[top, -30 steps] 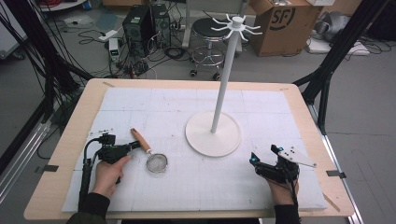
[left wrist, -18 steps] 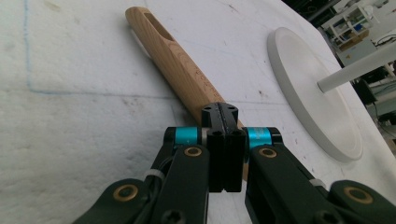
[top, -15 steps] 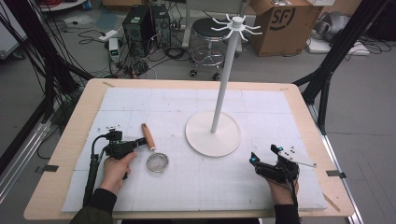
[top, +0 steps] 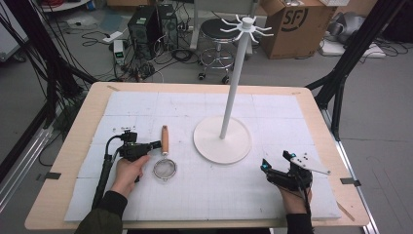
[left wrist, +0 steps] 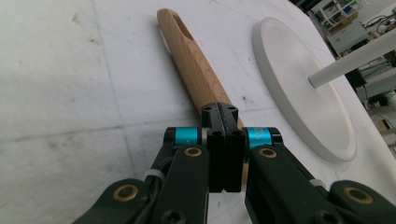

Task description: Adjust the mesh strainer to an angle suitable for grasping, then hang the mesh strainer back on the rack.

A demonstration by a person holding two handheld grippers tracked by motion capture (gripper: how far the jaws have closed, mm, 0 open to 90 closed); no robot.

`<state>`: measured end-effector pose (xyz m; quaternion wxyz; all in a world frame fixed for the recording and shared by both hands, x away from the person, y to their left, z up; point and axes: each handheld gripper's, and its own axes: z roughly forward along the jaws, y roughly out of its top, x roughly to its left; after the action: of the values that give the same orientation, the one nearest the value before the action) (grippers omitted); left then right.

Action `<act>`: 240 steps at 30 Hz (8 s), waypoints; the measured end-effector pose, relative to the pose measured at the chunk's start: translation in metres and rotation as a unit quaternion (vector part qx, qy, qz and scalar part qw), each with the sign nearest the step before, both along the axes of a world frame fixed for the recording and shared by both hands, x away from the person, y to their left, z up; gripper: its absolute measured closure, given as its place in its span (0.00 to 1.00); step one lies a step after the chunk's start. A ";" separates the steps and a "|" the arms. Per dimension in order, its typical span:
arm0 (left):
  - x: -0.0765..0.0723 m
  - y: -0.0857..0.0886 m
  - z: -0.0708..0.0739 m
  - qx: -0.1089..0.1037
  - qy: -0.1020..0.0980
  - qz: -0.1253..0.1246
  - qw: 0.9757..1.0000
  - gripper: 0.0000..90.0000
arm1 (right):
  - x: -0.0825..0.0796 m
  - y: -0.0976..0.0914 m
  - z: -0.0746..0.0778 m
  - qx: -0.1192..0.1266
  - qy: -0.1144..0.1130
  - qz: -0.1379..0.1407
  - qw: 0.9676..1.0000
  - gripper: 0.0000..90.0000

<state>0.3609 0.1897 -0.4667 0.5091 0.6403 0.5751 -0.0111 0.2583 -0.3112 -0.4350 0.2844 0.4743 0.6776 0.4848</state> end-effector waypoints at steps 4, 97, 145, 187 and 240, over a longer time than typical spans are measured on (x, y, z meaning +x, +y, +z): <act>0.007 -0.005 -0.001 -0.007 0.003 -0.010 1.000 1.00 | 0.002 0.000 -0.001 0.000 0.004 0.001 1.000 0.13; -0.022 -0.031 0.042 0.023 -0.076 -0.123 0.989 0.41 | -0.011 -0.009 0.000 0.006 0.003 -0.010 1.000 0.14; -0.002 -0.071 0.017 0.106 0.002 -0.131 0.986 0.67 | -0.010 -0.012 -0.001 0.007 0.004 -0.017 1.000 0.14; 0.006 -0.072 0.029 0.116 0.045 -0.111 0.986 0.79 | -0.010 -0.015 -0.001 0.005 0.004 -0.024 1.000 0.14; -0.010 -0.041 0.064 0.011 -0.037 -0.123 0.992 0.79 | -0.010 -0.015 -0.001 0.000 0.004 -0.023 1.000 0.14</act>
<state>0.3512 0.1483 -0.4029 0.5178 0.7115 0.4729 -0.0435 0.2479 -0.3257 -0.4364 0.2928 0.4916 0.6673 0.4768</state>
